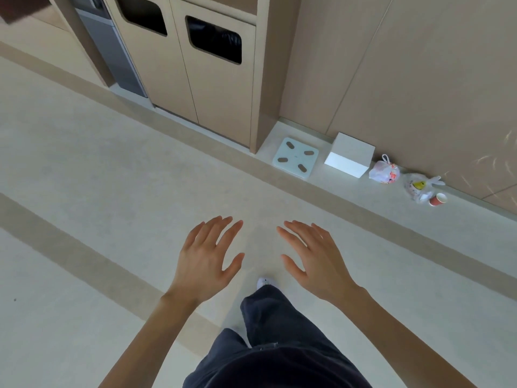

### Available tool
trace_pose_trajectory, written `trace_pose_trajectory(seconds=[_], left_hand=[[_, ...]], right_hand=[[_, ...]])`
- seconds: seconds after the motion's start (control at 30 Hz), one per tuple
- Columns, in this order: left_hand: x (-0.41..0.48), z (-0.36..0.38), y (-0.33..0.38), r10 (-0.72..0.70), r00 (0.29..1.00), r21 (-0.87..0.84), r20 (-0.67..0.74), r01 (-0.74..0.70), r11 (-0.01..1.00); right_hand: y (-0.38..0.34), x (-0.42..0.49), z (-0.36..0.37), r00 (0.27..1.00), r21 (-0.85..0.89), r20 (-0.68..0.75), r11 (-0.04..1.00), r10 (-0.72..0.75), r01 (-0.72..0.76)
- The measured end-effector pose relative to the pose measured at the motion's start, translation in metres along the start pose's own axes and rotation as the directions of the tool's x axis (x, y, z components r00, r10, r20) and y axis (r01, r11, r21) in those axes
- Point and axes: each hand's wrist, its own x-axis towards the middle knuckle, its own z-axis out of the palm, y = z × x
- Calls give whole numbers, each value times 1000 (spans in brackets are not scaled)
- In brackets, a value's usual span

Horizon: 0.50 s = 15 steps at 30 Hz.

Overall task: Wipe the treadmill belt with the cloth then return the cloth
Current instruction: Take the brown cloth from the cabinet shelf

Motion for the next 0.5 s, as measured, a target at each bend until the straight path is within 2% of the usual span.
trace_pose_trajectory(seconds=[0.27,0.37,0.5], left_hand=[[99,-1,13,-53,998,23,-45,54,998],[122,-1,15,-92,993,28,-68,94,995],[141,2,13,-135,987,29,-87,138,990]], right_hand=[[69,89,-23,994,1,-7,994,-107,107],[88,117,-28,985,-5,-15,985,-171,171],[104,140,-27,981,19,-41,982,-188,188]])
